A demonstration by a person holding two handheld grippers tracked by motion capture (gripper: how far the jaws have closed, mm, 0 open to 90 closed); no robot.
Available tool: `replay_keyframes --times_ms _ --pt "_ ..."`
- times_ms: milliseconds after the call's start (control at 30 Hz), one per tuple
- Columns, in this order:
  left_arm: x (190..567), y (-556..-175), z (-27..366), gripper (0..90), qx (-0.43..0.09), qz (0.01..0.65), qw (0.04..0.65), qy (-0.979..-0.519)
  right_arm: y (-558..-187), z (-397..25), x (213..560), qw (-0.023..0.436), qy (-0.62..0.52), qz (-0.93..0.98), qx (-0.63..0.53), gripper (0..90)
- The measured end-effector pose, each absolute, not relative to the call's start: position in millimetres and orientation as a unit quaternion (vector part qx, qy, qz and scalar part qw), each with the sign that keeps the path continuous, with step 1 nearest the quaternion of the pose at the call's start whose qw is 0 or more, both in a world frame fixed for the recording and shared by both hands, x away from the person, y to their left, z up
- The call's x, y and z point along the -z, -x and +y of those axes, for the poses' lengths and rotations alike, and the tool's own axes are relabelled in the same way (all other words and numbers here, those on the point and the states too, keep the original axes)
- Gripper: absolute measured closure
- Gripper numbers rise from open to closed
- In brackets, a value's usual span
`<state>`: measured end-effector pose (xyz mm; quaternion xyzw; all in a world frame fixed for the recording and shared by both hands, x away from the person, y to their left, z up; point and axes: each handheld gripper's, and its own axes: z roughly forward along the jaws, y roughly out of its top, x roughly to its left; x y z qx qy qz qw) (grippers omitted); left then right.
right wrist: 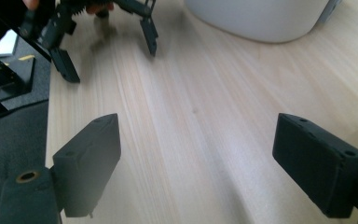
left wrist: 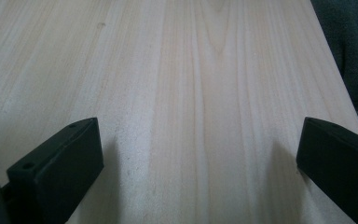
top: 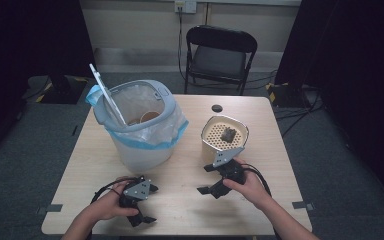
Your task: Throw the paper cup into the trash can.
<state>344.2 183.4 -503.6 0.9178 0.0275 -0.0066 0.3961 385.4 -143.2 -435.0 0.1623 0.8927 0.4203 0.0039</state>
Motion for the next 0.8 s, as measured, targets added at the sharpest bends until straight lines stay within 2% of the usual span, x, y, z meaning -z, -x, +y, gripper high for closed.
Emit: replay_keyframes --times_ms 233,667,800 --pt "503 -345 184 0.0 0.004 0.021 0.392 -0.92 -381 -138 456 0.005 -0.155 0.901 -0.404 14.7" --pt "503 -344 184 0.0 0.001 0.025 0.389 -0.921 -385 -138 493 0.032 -0.156 0.912 -0.378 14.9" --pt "503 -344 183 0.0 -0.001 0.024 0.391 -0.92 -385 -138 497 0.053 -0.15 0.91 -0.382 14.6"
